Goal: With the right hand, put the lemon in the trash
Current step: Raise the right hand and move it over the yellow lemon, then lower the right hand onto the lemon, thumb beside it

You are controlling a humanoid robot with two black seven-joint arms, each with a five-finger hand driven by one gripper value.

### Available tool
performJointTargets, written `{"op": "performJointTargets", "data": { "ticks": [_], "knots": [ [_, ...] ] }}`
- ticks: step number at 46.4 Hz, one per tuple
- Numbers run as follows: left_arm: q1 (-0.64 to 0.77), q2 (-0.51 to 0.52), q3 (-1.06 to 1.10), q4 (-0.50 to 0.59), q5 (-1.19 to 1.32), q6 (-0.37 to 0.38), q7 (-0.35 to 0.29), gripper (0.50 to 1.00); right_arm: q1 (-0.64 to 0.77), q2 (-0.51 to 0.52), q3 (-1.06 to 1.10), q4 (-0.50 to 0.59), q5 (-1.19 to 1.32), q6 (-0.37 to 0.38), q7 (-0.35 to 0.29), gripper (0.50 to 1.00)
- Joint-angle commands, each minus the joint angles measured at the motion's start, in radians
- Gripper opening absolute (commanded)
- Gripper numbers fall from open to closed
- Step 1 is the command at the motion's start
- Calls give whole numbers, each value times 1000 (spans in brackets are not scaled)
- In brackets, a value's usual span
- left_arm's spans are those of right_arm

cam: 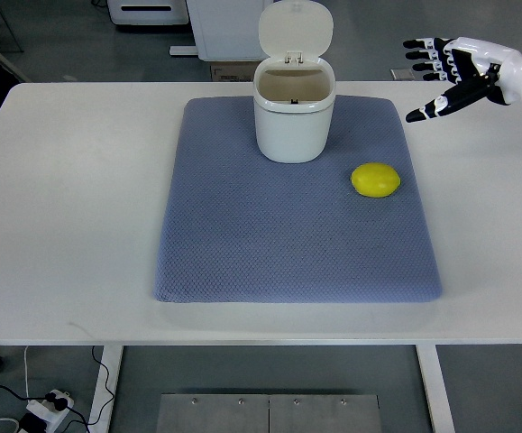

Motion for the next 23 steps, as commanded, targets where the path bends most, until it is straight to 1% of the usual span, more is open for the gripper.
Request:
{"op": "performJointTargets", "data": {
  "ticks": [1,13,23],
  "knots": [
    [0,0,0,0,0,0,0,1000,16,19,-32,0,-50,-20,2,1000],
    [0,0,0,0,0,0,0,1000,86,82,-153,-1,-84,-46,3,1000],
    [0,0,0,0,0,0,0,1000,114,117,-226,-1,-87,-55,5,1000]
  ]
}}
